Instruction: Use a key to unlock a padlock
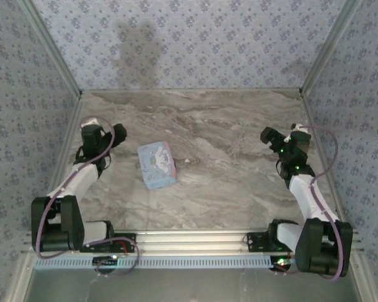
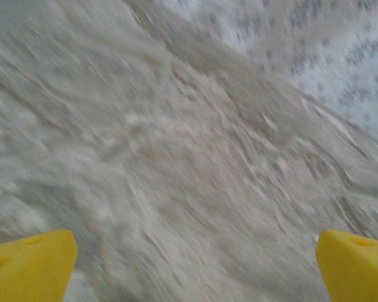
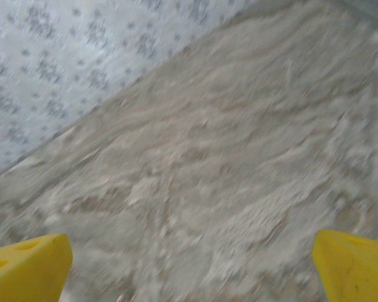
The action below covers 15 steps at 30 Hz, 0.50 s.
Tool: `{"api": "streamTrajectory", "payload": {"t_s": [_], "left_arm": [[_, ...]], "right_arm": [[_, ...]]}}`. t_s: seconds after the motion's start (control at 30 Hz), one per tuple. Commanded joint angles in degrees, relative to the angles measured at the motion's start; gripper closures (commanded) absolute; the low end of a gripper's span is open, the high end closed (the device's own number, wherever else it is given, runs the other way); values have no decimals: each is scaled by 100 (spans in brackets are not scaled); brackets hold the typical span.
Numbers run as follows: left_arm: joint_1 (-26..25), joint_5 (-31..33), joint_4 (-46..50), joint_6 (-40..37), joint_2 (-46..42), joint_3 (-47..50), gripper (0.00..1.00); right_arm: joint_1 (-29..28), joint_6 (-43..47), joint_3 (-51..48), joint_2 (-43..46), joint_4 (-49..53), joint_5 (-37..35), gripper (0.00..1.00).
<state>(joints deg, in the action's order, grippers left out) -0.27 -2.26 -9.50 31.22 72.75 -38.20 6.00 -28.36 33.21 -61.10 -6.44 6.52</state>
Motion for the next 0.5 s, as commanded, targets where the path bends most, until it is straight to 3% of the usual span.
{"api": "streamTrajectory", "payload": {"t_s": [0.0, 0.13, 0.47], "left_arm": [[-361, -754, 531, 773, -112, -59, 4], [-784, -900, 281, 1054, -76, 118, 5], [-1489, -925, 199, 1298, 918, -381, 10]], "right_arm": [[-107, -456, 223, 313, 953, 859, 2], [-321, -330, 380, 481, 1588, 1288, 8], [-1013, -279, 370, 947, 2193, 1085, 8]]}}
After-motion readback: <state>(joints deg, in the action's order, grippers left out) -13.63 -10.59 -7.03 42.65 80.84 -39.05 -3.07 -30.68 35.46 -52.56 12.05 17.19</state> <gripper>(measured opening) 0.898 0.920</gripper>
